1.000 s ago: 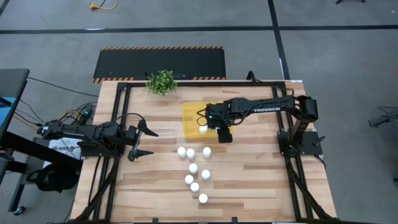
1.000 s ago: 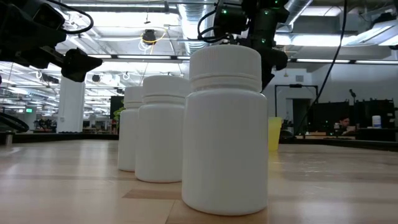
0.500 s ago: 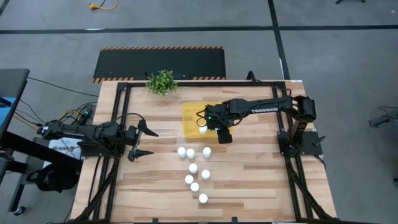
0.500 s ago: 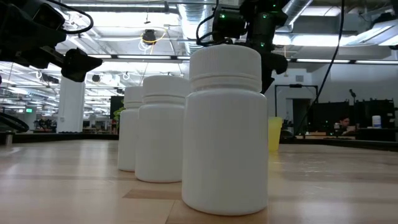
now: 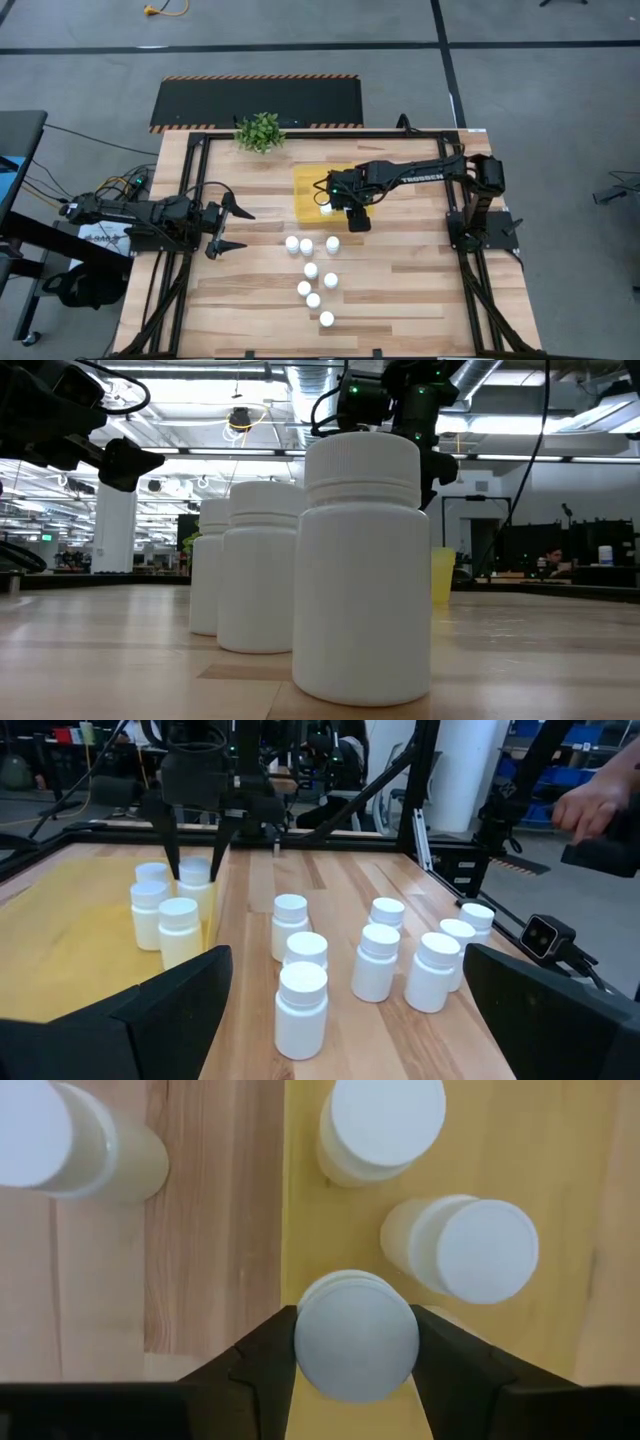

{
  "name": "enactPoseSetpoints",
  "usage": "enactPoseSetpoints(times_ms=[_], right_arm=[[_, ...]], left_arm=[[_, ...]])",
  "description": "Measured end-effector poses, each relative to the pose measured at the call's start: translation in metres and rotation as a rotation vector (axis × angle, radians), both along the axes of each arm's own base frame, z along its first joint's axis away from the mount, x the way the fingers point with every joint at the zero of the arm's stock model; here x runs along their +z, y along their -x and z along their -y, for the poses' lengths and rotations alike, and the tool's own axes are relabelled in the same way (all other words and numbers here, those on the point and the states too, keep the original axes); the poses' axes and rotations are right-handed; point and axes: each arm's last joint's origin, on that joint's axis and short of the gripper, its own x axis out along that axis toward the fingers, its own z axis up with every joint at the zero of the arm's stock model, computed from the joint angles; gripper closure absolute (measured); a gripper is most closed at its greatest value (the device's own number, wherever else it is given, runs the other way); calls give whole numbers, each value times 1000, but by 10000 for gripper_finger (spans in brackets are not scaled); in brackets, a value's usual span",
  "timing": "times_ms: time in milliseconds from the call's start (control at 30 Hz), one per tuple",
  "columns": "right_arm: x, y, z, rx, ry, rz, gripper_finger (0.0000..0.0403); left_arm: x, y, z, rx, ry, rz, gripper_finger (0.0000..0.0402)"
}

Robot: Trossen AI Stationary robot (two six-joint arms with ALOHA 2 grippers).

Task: Pick and place pill bottles into a basket
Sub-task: Put the white medicine bottle into the yellow bin

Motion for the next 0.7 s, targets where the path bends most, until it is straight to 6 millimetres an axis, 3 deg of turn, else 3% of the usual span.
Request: enactPoseSetpoints(times_ms=[267,700], right_arm=[[0,0,0,0,0,-1,212],[0,0,0,0,0,-1,226]], left_arm=[[0,0,0,0,-1,0,15],[0,0,0,0,-6,1,15]])
